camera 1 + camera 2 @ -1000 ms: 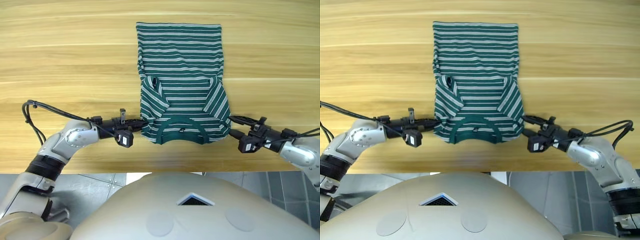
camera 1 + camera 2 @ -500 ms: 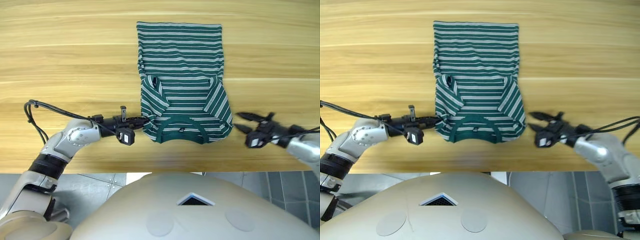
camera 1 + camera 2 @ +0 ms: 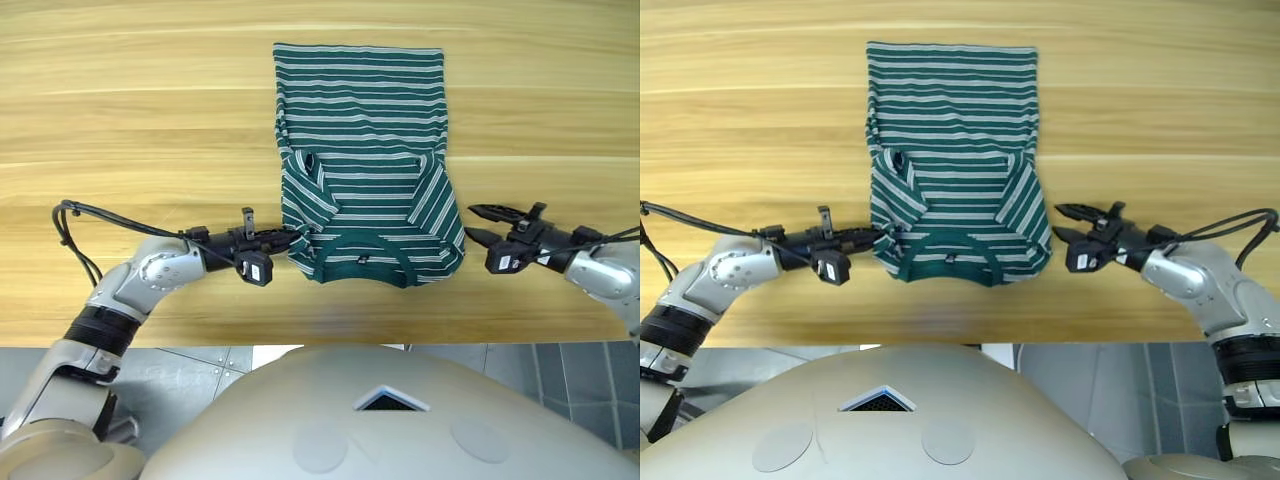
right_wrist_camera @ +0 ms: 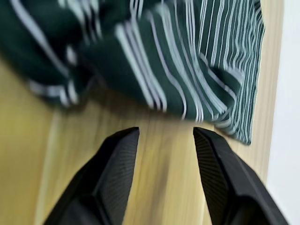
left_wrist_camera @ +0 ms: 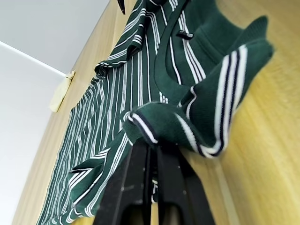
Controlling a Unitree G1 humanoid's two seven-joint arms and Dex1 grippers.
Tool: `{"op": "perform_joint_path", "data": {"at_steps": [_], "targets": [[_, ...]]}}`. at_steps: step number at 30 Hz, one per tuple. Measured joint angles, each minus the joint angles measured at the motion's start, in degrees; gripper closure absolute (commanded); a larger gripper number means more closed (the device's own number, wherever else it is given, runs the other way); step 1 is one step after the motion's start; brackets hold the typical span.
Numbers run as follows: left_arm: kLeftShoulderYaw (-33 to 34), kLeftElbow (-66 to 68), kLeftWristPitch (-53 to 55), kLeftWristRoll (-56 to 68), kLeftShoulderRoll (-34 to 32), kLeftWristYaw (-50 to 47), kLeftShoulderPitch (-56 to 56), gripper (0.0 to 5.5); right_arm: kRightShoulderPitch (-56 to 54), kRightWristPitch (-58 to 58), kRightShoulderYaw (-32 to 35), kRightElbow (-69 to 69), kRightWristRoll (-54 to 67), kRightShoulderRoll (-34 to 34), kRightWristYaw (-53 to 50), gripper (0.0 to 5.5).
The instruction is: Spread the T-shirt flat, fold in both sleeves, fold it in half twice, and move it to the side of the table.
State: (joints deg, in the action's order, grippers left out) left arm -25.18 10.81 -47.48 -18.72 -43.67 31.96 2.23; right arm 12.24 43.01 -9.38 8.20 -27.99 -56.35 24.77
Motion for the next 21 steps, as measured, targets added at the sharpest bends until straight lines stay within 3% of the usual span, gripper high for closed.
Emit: {"op": "perform_joint_path", "data": {"at_steps": [9,21], "targets": [[0.1,-0.1,0.0,0.0,0.0,0.0,0.1,5.5,7.5,0.5,-0.6,-10.1,3.7,-1.6,2.7,3.33],[0.2,0.0,0.0,0.0,0.0,-0.5,0.3,5.5,4.7,-1.2,0.4,-7.9,2.2,-1.0,2.7,3.33]]}}
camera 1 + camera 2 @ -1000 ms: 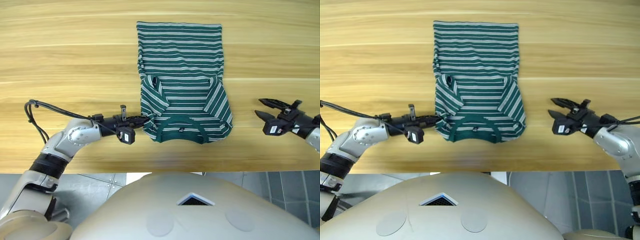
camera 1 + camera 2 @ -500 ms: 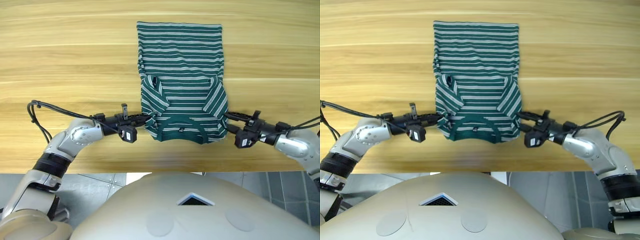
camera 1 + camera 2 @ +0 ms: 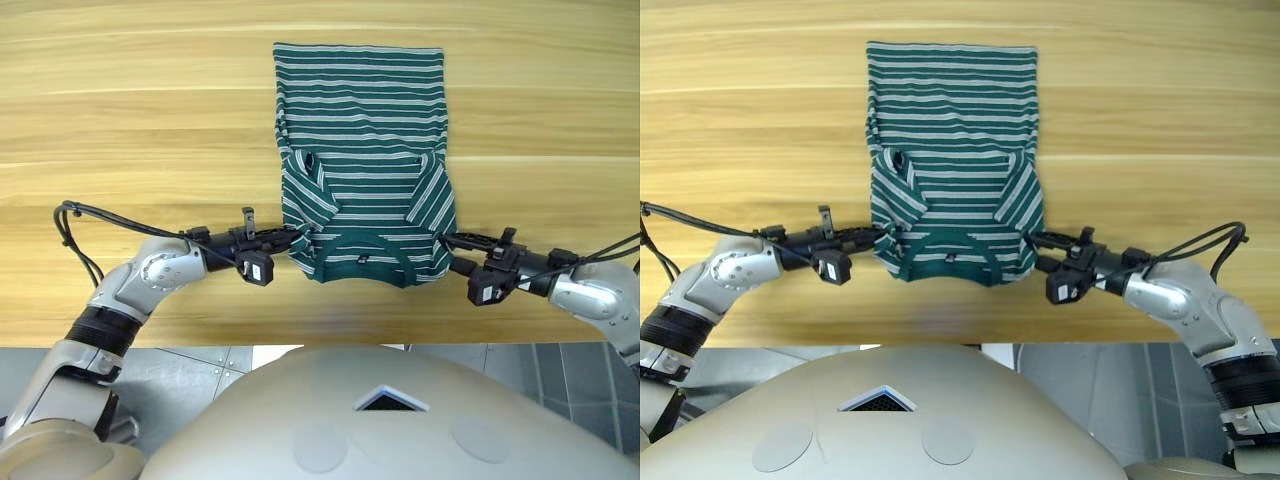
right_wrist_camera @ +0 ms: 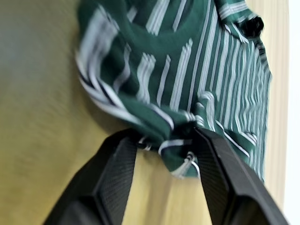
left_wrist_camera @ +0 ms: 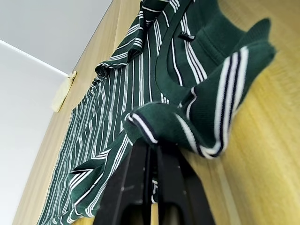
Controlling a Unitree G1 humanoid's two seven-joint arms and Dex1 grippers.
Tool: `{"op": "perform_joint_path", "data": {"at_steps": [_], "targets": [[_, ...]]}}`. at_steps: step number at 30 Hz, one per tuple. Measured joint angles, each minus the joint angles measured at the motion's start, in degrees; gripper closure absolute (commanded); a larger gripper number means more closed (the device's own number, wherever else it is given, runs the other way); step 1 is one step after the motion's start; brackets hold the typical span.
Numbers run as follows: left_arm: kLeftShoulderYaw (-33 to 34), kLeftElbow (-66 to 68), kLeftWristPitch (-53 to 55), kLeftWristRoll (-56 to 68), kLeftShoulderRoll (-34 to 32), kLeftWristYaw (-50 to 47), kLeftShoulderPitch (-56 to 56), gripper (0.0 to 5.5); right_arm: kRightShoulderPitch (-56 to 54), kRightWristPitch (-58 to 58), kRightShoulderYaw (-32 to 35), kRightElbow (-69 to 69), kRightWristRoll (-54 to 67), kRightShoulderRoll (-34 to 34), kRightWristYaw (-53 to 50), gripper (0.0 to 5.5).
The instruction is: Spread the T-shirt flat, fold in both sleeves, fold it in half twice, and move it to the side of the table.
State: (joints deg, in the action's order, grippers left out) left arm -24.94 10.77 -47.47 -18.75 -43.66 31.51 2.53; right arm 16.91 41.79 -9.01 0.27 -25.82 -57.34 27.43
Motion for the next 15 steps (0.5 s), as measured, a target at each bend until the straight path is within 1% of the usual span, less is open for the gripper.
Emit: {"op": "perform_joint_path", "data": {"at_steps": [4,7,15], "targets": [[0.1,0.2,0.0,0.0,0.1,-0.5,0.1,5.5,-1.2,-0.3,0.7,2.2,-0.7,0.1,-1.4,3.33],[0.1,0.5,-0.1,0.0,0.5,-1.1,0.1,5.5,-2.4,-0.1,0.0,3.4,-1.1,0.5,-1.8,3.33],[0.1,1.0,-0.2,0.0,1.1,-1.9,-0.1,5.5,-3.5,0.9,-2.4,4.0,-1.1,1.2,-1.7,4.77]]}}
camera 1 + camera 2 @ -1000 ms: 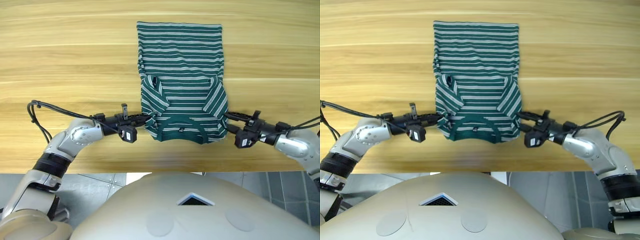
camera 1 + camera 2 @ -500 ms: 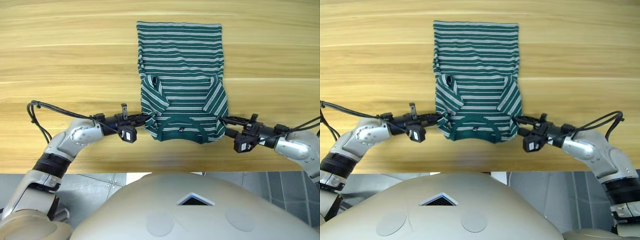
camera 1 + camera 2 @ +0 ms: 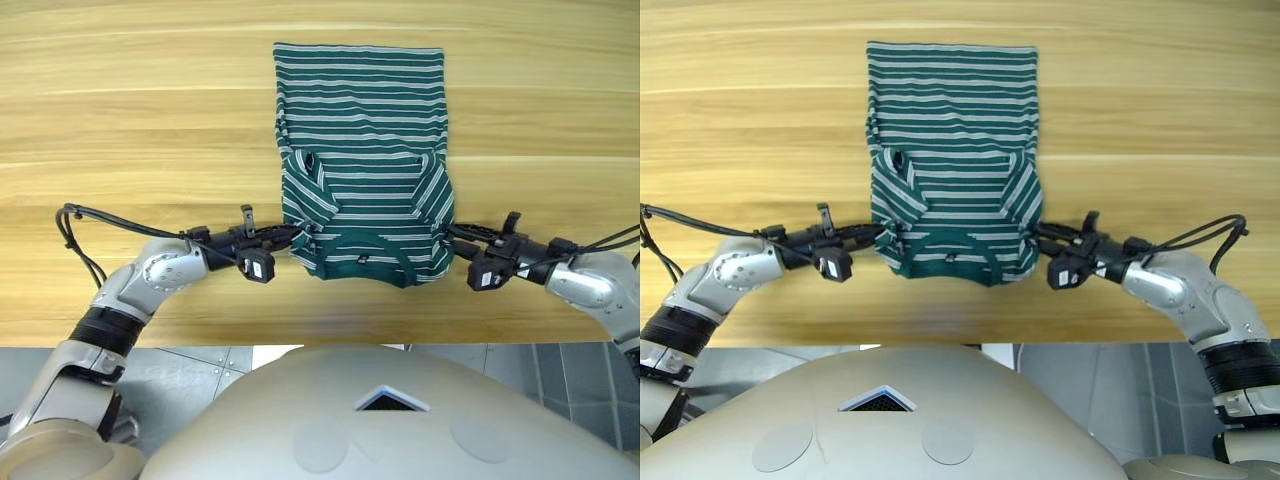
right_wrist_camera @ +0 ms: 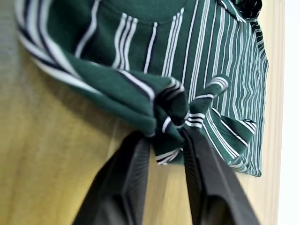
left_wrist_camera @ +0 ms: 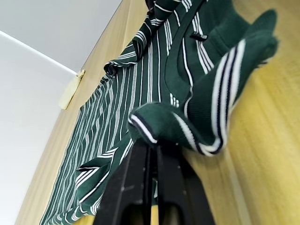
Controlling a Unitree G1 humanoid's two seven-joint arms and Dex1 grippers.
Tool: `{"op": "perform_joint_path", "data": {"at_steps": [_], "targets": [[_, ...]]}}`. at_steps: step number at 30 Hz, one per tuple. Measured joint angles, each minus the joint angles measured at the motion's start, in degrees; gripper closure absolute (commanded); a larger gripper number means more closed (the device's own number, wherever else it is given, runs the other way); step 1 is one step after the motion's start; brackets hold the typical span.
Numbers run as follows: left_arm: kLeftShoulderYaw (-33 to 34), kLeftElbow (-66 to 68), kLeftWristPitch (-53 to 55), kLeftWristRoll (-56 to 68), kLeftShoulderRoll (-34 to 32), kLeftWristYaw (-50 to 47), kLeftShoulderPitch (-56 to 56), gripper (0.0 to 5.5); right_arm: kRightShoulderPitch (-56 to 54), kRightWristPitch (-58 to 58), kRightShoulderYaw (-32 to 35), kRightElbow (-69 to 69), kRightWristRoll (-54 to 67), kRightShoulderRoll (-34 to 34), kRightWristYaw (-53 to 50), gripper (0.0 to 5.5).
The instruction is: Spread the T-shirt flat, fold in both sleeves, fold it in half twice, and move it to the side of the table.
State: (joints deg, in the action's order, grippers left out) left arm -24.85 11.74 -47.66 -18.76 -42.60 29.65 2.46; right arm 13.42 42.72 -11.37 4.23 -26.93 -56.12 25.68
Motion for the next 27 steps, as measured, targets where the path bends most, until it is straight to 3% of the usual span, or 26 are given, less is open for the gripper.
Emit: {"op": "perform_joint_path", "data": {"at_steps": [4,10,14,18,27], "targets": [[0.0,0.3,-0.1,0.0,0.4,-0.2,-0.2,5.5,0.1,0.6,-0.9,-0.1,0.0,0.0,0.6,5.47],[0.0,0.6,-0.3,0.0,0.6,-0.4,-0.3,5.5,0.2,1.2,-1.5,-1.1,0.0,0.7,0.9,5.47],[0.7,0.6,-0.6,-0.2,0.5,-1.2,0.0,5.5,2.9,-0.2,2.7,-1.1,0.3,-0.7,0.1,5.47],[5.3,-1.4,0.3,0.3,-4.0,-2.0,5.0,5.5,7.9,-2.3,10.2,-2.9,1.3,-2.8,-1.6,5.47],[7.1,-14.0,3.6,4.5,-5.3,-1.4,20.8,5.5,16.4,-4.6,12.0,-11.8,5.3,1.3,-1.7,5.47]]}}
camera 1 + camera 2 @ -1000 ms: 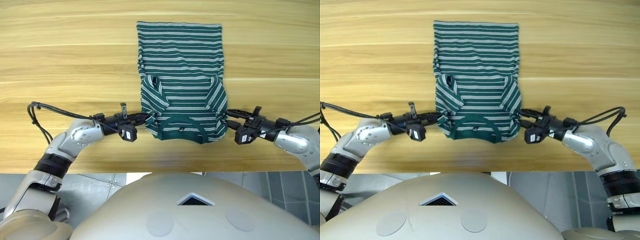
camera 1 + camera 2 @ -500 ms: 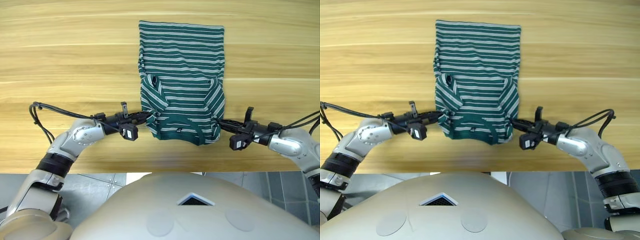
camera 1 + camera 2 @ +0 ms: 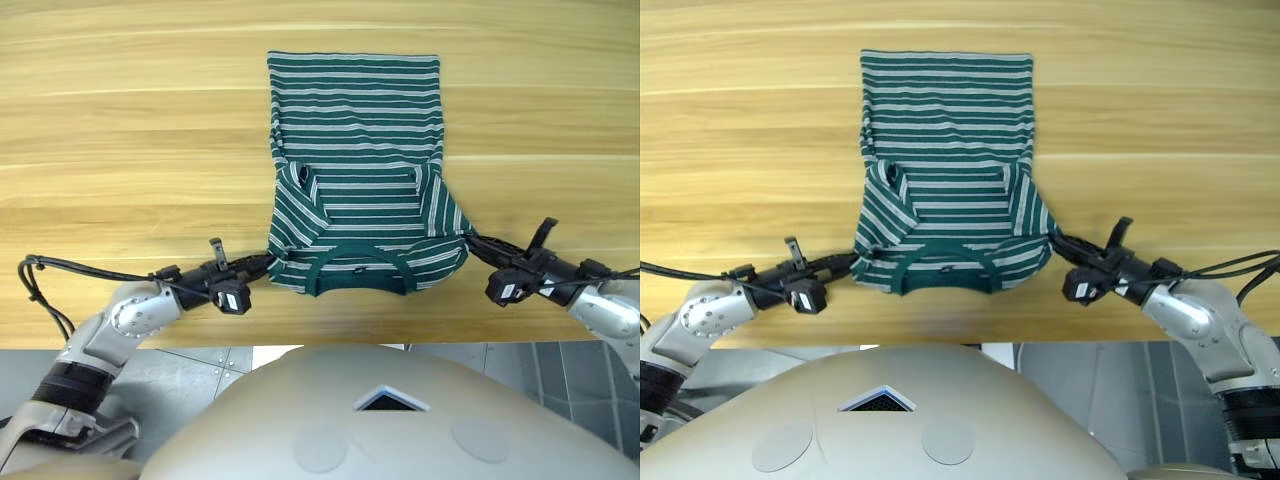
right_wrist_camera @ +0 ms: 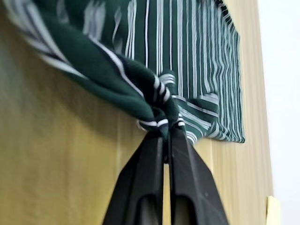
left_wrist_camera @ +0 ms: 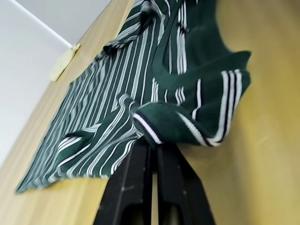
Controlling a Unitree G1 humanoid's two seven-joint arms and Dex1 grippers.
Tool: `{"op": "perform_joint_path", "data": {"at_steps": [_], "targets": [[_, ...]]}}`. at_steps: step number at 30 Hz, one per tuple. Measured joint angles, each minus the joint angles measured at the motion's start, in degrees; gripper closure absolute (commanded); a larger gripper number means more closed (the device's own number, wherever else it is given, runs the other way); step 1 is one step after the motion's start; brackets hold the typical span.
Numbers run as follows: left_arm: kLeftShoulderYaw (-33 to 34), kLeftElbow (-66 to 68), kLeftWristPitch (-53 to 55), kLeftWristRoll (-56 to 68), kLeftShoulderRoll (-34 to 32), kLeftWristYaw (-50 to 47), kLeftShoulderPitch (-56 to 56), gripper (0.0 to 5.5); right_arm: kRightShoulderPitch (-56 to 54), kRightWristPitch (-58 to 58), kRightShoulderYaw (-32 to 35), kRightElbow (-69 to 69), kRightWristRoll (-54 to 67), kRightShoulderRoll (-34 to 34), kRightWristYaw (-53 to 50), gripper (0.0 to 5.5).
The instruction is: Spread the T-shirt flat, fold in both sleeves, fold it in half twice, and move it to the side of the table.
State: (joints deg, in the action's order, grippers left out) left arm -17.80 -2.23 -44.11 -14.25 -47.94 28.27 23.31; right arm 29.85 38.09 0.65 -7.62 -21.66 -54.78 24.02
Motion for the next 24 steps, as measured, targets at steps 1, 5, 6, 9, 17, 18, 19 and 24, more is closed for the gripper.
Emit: {"op": "perform_joint_path", "data": {"at_steps": [1,5,6,9,17,18,19,24], "targets": [[-0.3,-1.2,0.6,0.0,0.3,0.0,1.4,5.5,1.1,-0.4,0.0,-1.2,0.3,0.2,0.5,5.47],[0.2,-6.3,2.1,0.1,0.3,0.2,6.9,5.5,5.5,-0.7,-0.1,-7.1,4.0,2.3,1.3,5.47],[0.6,-6.9,2.5,0.1,0.3,0.2,7.5,5.5,5.9,-0.7,-0.1,-7.9,4.7,2.6,1.5,5.47],[3.5,-7.1,3.2,1.6,0.3,-0.4,7.4,5.5,5.0,-1.8,0.7,-7.7,4.8,3.8,1.5,5.47],[8.9,-0.7,7.1,4.2,9.9,-5.7,-7.6,5.5,-10.5,-4.2,0.7,-0.5,4.1,8.7,-0.7,5.47],[8.9,-0.1,7.1,4.0,10.5,-5.9,-8.7,5.5,-11.7,-4.1,0.4,0.1,4.1,8.9,-0.9,5.47],[8.9,1.3,7.8,3.1,11.5,-6.3,-10.7,5.5,-13.9,-4.0,-0.3,2.0,3.5,9.5,-1.3,5.47],[8.1,10.8,9.7,-3.8,15.5,-10.1,-22.0,5.5,-28.5,-2.7,-4.9,15.7,-0.1,14.4,-4.0,5.47]]}}
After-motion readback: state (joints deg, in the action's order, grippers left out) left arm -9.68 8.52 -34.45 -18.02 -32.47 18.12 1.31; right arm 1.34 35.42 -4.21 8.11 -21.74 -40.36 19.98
